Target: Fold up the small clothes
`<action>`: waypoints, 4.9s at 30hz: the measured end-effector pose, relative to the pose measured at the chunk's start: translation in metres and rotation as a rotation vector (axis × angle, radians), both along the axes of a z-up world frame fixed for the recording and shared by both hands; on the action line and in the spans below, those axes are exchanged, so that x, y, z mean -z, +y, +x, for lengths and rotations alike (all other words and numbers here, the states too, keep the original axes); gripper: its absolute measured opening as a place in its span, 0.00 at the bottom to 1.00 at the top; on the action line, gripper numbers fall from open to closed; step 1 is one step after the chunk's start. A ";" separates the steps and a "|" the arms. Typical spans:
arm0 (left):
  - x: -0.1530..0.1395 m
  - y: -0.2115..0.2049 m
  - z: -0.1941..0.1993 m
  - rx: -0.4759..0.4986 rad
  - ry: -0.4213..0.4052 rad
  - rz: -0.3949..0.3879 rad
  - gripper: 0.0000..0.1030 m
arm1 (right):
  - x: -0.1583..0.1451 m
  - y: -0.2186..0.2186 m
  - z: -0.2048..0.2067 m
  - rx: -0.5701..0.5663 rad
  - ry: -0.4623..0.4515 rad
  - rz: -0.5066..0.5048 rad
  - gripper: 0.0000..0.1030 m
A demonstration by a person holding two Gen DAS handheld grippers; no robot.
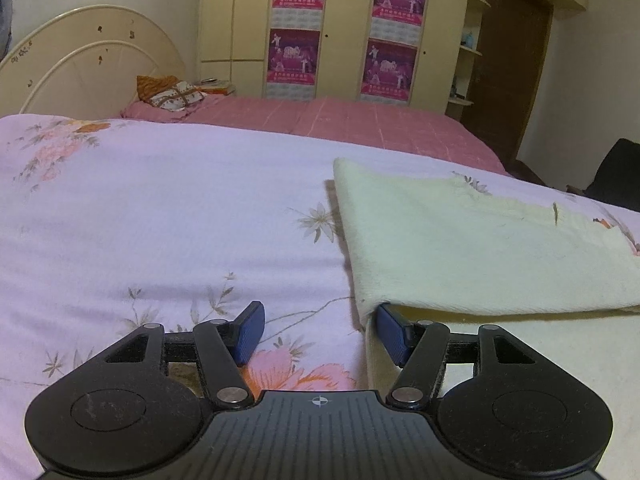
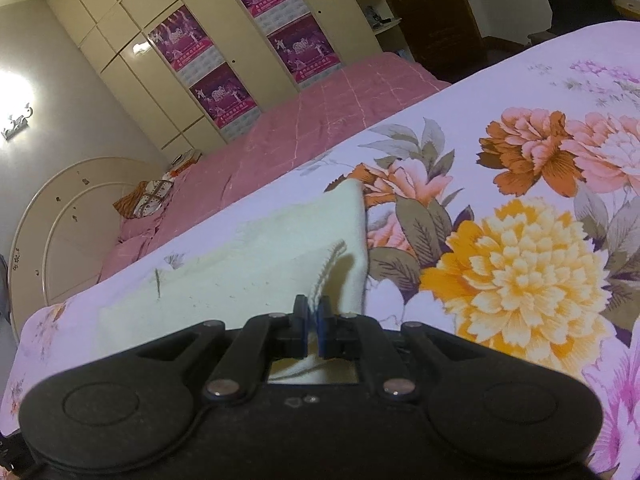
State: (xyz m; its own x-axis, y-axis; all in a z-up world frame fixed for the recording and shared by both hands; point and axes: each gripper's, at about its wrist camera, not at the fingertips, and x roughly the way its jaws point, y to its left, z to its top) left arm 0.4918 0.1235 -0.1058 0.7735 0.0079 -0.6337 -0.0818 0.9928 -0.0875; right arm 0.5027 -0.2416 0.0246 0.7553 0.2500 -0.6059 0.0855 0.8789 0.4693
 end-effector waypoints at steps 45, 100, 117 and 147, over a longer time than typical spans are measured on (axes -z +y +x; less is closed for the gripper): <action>0.003 0.011 0.139 0.167 -0.036 -0.019 0.63 | 0.019 0.014 0.038 -0.037 -0.006 -0.141 0.03; 0.030 0.082 0.134 0.077 0.002 -0.455 0.59 | 0.010 0.008 0.029 -0.018 -0.013 -0.122 0.07; 0.014 0.070 0.080 0.087 0.038 -0.315 0.22 | 0.014 0.022 0.019 -0.051 0.022 -0.204 0.00; -0.017 0.036 -0.145 0.141 0.110 -0.093 0.76 | -0.002 -0.051 -0.192 0.023 0.112 0.047 0.34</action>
